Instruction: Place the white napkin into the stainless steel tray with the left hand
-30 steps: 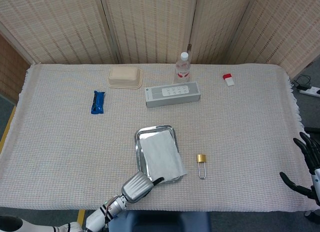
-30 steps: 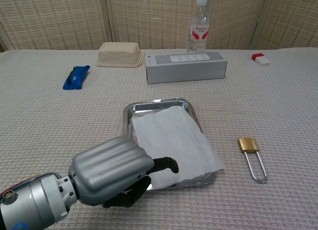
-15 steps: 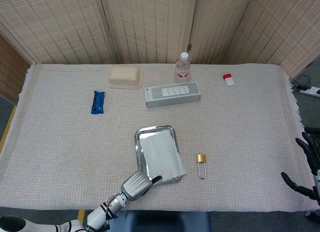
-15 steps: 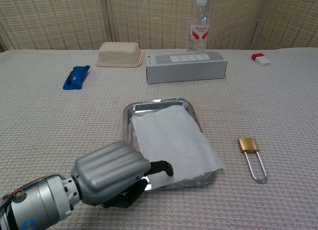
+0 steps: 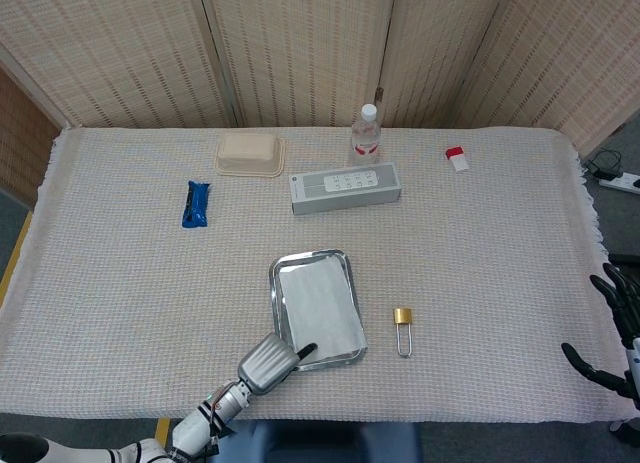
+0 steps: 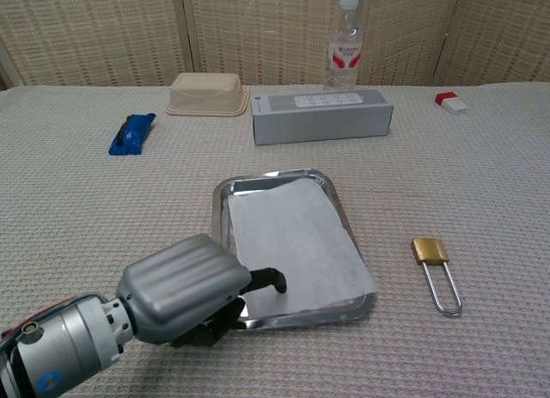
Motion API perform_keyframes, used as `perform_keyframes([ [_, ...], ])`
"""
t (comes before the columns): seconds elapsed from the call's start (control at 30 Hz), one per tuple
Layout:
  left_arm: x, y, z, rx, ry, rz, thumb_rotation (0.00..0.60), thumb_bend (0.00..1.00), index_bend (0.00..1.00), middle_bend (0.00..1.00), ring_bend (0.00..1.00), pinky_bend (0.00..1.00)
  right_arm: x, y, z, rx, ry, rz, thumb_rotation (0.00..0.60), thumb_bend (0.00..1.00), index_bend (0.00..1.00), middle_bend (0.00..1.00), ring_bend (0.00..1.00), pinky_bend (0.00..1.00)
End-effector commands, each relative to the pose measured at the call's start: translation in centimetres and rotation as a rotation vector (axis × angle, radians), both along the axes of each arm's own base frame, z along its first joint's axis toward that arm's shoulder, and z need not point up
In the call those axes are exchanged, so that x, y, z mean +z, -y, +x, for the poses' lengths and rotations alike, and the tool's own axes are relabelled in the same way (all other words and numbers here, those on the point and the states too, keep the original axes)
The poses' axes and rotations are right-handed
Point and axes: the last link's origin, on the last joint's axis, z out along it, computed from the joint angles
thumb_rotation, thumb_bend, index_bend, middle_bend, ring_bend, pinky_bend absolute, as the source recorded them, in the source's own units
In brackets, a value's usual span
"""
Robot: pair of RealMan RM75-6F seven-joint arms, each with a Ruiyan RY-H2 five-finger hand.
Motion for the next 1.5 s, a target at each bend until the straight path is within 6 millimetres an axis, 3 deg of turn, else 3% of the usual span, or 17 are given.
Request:
perform_keyframes([
  [0.03,0.2,-0.1,-0.1,0.004,-0.007,0.006,0.600,0.83,0.28,1.00,1.00,1.00,0.0,0.0,0.0,0.000,-0.001,0.001,0.600,0.32,0.00,0.00,0.00,0.00],
  [0.63,1.0,0.1,-0.9,-0.012,-0.068,0.058,0.600,0.83,0.30,1.00,1.00,1.00,-0.1,0.1,0.0,-0.004,-0.007,-0.004,0.600,0.32,0.00,0.00,0.00,0.00],
  [0.97,1.8,0.9,-0.1,-0.069,-0.023,0.089,0.600,0.83,0.30,1.00,1.00,1.00,-0.3,0.1,0.1,-0.006,-0.013,-0.003,0.600,0.32,0.00,0.00,0.00,0.00],
  [1.23,0.3,0.8,0.5,-0.077,-0.015,0.056,0.600,0.86,0.20,1.00,1.00,1.00,-0.5,0.0,0.0,-0.009,-0.017,0.012,0.600,0.32,0.00,0.00,0.00,0.00],
  [1.5,-0.8,0.0,1.0,-0.069,-0.005,0.038,0.600,0.87,0.16,1.00,1.00,1.00,-0.2,0.1,-0.1,-0.016,-0.007,0.005,0.600,0.32,0.00,0.00,0.00,0.00],
])
